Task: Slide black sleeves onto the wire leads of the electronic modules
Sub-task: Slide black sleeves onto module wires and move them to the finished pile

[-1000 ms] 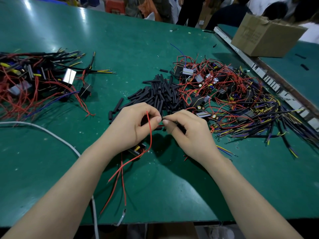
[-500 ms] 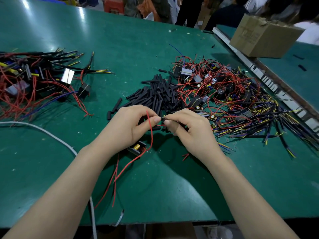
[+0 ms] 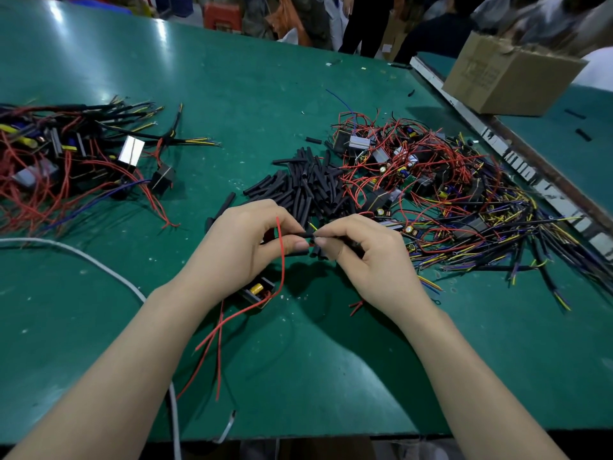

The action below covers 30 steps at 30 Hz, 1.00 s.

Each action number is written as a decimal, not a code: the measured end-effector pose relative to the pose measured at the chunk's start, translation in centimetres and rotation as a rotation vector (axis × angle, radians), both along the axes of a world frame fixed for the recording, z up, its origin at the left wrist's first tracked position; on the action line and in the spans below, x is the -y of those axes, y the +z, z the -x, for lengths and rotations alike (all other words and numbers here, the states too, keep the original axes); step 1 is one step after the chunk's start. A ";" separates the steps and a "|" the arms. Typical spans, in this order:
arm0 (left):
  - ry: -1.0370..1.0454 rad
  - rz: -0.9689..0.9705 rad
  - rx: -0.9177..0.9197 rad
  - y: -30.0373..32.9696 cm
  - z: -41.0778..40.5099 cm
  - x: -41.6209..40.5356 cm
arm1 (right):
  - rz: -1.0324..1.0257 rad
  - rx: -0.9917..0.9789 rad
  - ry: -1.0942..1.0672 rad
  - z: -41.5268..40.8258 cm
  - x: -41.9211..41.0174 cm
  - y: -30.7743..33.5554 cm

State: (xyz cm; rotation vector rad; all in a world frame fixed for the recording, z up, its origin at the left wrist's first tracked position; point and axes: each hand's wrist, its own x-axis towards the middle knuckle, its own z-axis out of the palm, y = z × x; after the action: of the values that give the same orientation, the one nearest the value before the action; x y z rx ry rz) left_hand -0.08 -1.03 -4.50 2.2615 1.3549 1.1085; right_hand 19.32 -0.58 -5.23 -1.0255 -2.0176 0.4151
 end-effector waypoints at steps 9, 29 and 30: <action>0.003 -0.014 0.049 0.0 -0.7 0.2 | -0.053 -0.010 -0.039 0.1 0.1 0.2; 0.079 0.074 0.170 -0.2 -0.8 -0.1 | 0.007 -0.087 -0.110 0.8 0.1 0.0; 0.079 0.071 0.171 -0.3 -0.8 -0.1 | 0.030 -0.102 -0.110 0.8 0.1 -0.1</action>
State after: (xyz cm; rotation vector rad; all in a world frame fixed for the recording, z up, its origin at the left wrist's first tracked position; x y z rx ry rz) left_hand 0.75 -0.97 -4.79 2.0286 1.4013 1.2290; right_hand 18.54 -0.70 -5.29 -1.1063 -1.8599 0.4314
